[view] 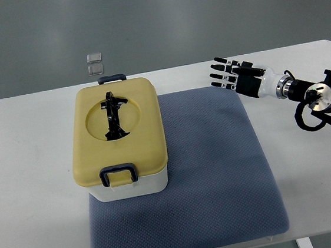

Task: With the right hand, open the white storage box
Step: 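Raise the open right hand above the table beside the box, then move the right hand over the yellow lid toward its black handle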

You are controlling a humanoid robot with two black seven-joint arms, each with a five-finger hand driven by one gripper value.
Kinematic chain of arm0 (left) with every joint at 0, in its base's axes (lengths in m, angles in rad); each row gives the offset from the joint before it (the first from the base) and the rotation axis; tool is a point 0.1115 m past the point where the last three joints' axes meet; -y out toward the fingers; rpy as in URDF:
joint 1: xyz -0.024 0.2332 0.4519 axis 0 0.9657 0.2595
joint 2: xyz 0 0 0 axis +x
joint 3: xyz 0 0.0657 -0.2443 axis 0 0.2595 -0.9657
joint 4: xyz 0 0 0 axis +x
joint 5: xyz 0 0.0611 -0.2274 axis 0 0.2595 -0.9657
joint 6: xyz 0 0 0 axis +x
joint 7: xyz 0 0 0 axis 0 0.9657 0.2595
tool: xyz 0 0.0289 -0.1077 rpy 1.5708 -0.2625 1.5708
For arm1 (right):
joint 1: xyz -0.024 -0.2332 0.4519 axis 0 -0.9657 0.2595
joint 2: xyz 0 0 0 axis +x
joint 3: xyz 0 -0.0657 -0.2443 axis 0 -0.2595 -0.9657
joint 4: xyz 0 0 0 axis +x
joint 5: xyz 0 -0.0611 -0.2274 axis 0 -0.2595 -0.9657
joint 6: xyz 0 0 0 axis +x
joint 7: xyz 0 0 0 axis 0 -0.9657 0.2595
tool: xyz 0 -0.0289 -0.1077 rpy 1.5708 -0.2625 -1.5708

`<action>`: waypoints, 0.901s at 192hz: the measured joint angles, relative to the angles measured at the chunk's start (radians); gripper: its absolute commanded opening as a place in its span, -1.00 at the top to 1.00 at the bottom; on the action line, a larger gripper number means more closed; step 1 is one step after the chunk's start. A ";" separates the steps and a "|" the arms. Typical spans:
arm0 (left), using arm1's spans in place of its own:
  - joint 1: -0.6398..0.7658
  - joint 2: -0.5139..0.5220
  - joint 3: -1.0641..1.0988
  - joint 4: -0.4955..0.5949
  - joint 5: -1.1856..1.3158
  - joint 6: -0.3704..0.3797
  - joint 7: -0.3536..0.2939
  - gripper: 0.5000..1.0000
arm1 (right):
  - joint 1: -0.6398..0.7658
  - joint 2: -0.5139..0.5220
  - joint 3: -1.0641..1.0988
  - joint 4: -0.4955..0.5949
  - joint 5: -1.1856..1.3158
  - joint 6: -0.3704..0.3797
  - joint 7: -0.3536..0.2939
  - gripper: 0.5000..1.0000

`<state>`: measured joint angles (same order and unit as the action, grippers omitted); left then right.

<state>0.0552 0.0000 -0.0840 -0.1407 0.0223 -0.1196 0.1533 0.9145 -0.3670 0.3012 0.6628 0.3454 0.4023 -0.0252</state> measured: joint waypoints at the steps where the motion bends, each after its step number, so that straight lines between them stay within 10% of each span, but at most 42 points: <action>1: 0.000 0.000 0.000 0.000 0.000 0.000 0.000 -1.00 | 0.002 -0.001 0.000 0.000 -0.002 0.000 0.001 -0.78; 173: 0.000 0.000 0.001 0.006 0.001 0.000 0.000 -1.00 | 0.170 -0.014 -0.007 0.030 -0.860 -0.042 0.182 -0.78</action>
<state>0.0552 0.0000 -0.0829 -0.1349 0.0231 -0.1196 0.1533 1.0844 -0.3806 0.2942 0.6928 -0.5145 0.3607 0.1570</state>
